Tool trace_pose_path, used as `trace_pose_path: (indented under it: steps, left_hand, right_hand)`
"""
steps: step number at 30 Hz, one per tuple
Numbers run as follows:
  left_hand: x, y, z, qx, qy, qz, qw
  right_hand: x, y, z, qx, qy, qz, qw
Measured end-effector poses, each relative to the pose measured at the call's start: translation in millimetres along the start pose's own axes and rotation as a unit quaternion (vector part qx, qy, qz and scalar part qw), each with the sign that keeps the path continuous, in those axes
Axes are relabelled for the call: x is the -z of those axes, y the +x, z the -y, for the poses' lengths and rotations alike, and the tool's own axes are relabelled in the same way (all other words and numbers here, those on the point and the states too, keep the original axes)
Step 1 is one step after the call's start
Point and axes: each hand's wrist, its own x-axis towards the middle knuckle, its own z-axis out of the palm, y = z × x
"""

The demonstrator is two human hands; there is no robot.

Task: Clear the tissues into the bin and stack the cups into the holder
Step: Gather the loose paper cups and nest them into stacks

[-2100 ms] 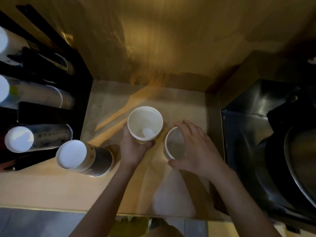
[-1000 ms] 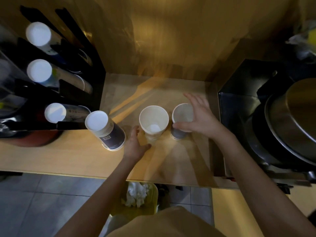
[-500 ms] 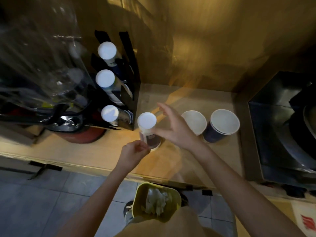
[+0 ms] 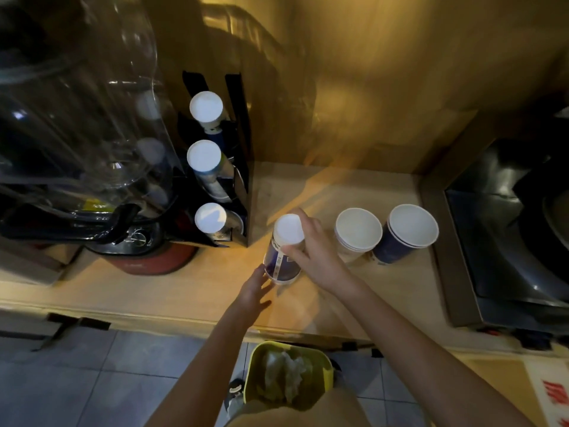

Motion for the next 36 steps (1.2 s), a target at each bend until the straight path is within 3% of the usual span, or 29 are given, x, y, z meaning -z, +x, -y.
trace_pose_path:
  steps: [2, 5, 9, 11, 15, 17, 20, 23, 25, 27, 29, 32, 36]
  left_hand:
    - [-6, -2, -4, -0.016, -0.014, -0.012, 1.000]
    - [-28, -16, -23, -0.111, -0.026, -0.029, 0.993]
    - [-56, -37, -67, -0.246, -0.047, -0.043, 0.967]
    - [-63, -44, -89, -0.303, -0.046, -0.051, 0.950]
    - [-72, -62, -125, -0.385, -0.019, -0.080, 0.919]
    - [-77, -67, -136, -0.427, 0.014, -0.062, 0.902]
    - [-85, -67, -139, -0.447, 0.004, -0.037, 0.894]
    - [-94, -71, -133, -0.372, -0.078, 0.030, 0.924]
    - [-95, -69, -130, -0.338, -0.132, 0.091, 0.927]
    - [-95, -69, -130, -0.343, -0.151, 0.092, 0.923]
    - [-92, -67, -132, -0.344, -0.153, 0.052, 0.925]
    - [-83, -61, -130, -0.336, -0.093, 0.029, 0.937]
    - [-75, -64, -121, -0.336, 0.056, 0.036, 0.940]
  right_hand:
    - [8, -9, 3, -0.008, 0.029, -0.040, 0.999]
    - [30, -23, 9, 0.010, 0.099, -0.143, 0.985]
    - [65, -37, 18, 0.008, 0.259, -0.246, 0.934]
    - [75, -41, 19, -0.025, 0.343, -0.260, 0.902]
    - [86, -42, 12, -0.066, 0.381, -0.246, 0.889]
    - [87, -40, 8, -0.084, 0.439, -0.230, 0.864]
    - [82, -34, 3, -0.083, 0.614, -0.196, 0.760]
    - [74, -30, 2, -0.072, 0.761, -0.113, 0.635]
    - [68, -29, 0, -0.085, 0.788, -0.066, 0.607]
    - [63, -30, -6, -0.093, 0.757, -0.014, 0.646]
    - [64, -33, -11, -0.104, 0.693, 0.025, 0.713]
    - [82, -31, -15, -0.158, 0.536, -0.023, 0.829]
    - [116, -17, -1, -0.107, 0.377, -0.092, 0.915]
